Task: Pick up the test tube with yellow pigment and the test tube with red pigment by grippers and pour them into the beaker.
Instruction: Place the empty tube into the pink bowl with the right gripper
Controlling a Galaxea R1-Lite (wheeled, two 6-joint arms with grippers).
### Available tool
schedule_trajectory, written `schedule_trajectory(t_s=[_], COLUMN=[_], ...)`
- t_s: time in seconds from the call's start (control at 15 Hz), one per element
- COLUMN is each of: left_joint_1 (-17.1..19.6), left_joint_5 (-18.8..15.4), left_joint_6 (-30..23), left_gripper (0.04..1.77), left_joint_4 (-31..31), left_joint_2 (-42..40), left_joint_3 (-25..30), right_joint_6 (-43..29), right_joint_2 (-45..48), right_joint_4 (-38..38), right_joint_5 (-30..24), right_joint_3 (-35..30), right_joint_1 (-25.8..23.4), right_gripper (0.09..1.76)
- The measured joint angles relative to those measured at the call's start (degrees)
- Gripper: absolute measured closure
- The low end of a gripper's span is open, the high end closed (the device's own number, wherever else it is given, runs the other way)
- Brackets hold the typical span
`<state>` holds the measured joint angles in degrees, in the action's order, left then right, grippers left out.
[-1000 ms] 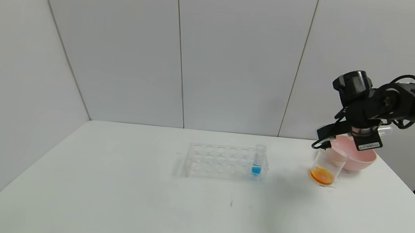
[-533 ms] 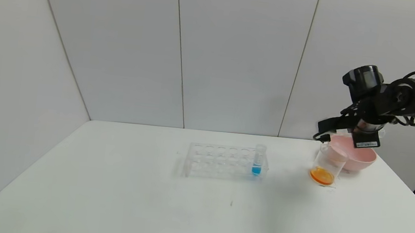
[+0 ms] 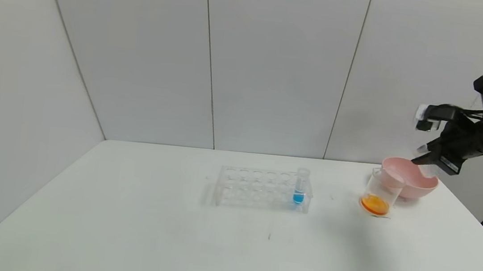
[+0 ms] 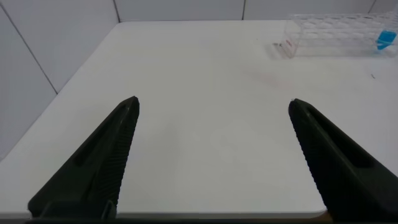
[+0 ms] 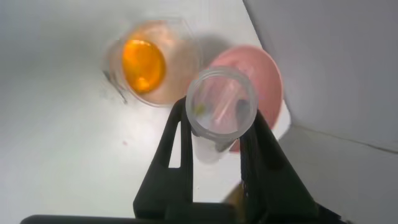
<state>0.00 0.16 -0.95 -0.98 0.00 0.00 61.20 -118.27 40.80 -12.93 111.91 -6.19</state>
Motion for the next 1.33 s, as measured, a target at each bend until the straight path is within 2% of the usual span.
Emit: schedule_trajectory(t_s=[0.13,0.27,0.4,0.47,0.67,0.73,0.8,0.87,1.0,1.33], left_joint_1=[0.0,0.0,0.0,0.0,0.0,0.0,0.0,0.0,0.0,0.0], left_joint_5=[0.0,0.0,0.0,0.0,0.0,0.0,0.0,0.0,0.0,0.0], left_joint_6=[0.0,0.0,0.0,0.0,0.0,0.0,0.0,0.0,0.0,0.0], left_gripper=[0.09,0.09,0.09,0.09,0.09,0.09,0.09,0.09,0.09,0.09], left_joint_4=[0.0,0.0,0.0,0.0,0.0,0.0,0.0,0.0,0.0,0.0], left_joint_2=[0.0,0.0,0.0,0.0,0.0,0.0,0.0,0.0,0.0,0.0], left_joint_3=[0.0,0.0,0.0,0.0,0.0,0.0,0.0,0.0,0.0,0.0], right_joint_6=[-8.5,-16.3,-23.0,-26.1,-38.6,-43.4,-47.7,-50.9,-55.9,-57.2], right_joint_2=[2.0,4.4,6.9,7.9,10.1,10.3,10.1,9.5,7.8,3.8], right_joint_4=[-0.3,-2.0,-8.0,-13.5,-41.0,-49.8,-55.1,-56.5,-56.5,-47.0], right_joint_5=[-7.5,-11.2,-13.5,-13.9,-13.8,-12.1,-8.4,-5.0,-1.8,-0.8], right_joint_3=[-2.5,-6.2,-11.9,-15.2,-27.8,-31.9,-34.8,-36.3,-35.9,-27.9], right_joint_1=[-4.9,-8.3,-10.6,-11.6,-12.8,-12.7,-12.3,-11.4,-8.9,-6.6], right_gripper=[1.35,1.35,1.35,1.35,1.35,1.35,1.35,1.35,1.35,1.35])
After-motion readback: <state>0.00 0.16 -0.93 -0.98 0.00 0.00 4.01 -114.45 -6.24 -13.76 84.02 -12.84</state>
